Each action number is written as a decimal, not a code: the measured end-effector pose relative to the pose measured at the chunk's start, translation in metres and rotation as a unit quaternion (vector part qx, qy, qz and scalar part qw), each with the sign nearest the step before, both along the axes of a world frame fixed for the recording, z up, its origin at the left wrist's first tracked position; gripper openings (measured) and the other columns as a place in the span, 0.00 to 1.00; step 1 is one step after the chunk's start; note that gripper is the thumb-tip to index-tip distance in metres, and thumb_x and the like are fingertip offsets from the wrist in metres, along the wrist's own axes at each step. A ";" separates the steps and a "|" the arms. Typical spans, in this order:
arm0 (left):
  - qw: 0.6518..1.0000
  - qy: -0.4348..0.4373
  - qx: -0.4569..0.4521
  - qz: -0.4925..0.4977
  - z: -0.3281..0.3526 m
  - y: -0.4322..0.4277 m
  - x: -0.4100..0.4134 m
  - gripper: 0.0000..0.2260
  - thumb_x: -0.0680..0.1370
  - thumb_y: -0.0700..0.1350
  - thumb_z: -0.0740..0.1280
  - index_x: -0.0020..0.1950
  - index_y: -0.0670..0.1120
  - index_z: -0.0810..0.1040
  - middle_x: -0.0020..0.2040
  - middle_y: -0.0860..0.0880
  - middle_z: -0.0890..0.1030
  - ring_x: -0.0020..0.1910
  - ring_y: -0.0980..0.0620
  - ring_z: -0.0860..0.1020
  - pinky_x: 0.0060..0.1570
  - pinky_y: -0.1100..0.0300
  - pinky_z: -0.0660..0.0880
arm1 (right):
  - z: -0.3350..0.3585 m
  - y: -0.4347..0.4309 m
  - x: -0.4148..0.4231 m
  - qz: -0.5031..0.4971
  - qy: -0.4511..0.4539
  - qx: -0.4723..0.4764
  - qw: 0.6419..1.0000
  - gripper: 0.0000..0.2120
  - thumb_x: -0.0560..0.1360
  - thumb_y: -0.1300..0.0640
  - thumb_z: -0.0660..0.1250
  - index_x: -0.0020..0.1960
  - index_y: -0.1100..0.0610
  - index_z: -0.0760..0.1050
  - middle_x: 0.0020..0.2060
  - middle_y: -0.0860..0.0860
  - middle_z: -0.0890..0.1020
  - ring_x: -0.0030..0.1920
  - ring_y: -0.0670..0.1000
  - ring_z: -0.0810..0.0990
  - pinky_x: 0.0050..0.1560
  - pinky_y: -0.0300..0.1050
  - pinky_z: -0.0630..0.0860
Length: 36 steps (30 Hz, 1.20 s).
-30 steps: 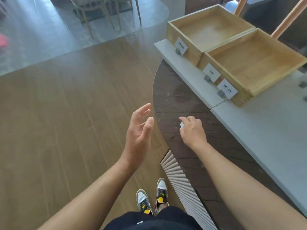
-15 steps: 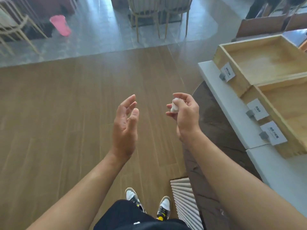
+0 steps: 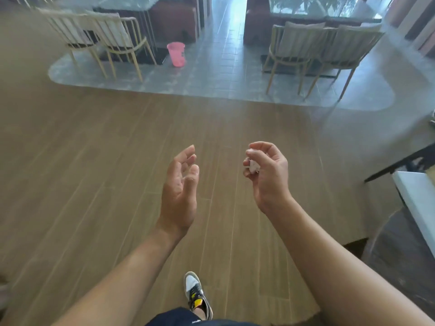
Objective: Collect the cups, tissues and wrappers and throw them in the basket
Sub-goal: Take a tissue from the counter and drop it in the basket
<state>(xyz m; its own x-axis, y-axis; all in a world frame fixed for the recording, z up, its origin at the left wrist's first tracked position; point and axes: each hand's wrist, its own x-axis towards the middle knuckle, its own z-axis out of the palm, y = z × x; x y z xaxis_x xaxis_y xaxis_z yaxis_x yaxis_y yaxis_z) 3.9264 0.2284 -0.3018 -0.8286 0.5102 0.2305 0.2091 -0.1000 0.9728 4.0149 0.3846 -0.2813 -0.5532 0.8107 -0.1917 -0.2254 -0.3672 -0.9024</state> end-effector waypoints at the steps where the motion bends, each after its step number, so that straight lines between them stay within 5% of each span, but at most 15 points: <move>1: 1.000 0.003 -0.001 0.003 0.002 -0.001 -0.020 0.25 0.80 0.58 0.60 0.74 0.47 0.73 0.70 0.57 0.77 0.71 0.55 0.76 0.72 0.40 0.73 | 0.002 0.001 -0.021 0.003 0.001 0.000 1.000 0.08 0.75 0.69 0.69 0.45 0.56 0.78 0.39 0.50 0.78 0.35 0.50 0.76 0.33 0.44 0.70; 17: 0.999 0.008 0.026 0.034 0.008 0.068 -0.269 0.25 0.79 0.58 0.62 0.72 0.46 0.73 0.69 0.55 0.77 0.71 0.53 0.77 0.72 0.40 0.73 | 0.003 0.075 -0.262 0.014 0.001 0.022 1.000 0.10 0.77 0.71 0.67 0.44 0.57 0.76 0.38 0.52 0.77 0.37 0.51 0.78 0.34 0.43 0.74; 36: 0.995 0.009 0.029 0.098 0.015 0.321 -0.578 0.23 0.79 0.58 0.62 0.71 0.49 0.75 0.68 0.55 0.79 0.70 0.52 0.77 0.73 0.37 0.72 | 0.016 0.337 -0.599 0.085 0.002 0.023 0.996 0.11 0.76 0.71 0.67 0.43 0.56 0.77 0.38 0.50 0.78 0.37 0.52 0.78 0.36 0.44 0.74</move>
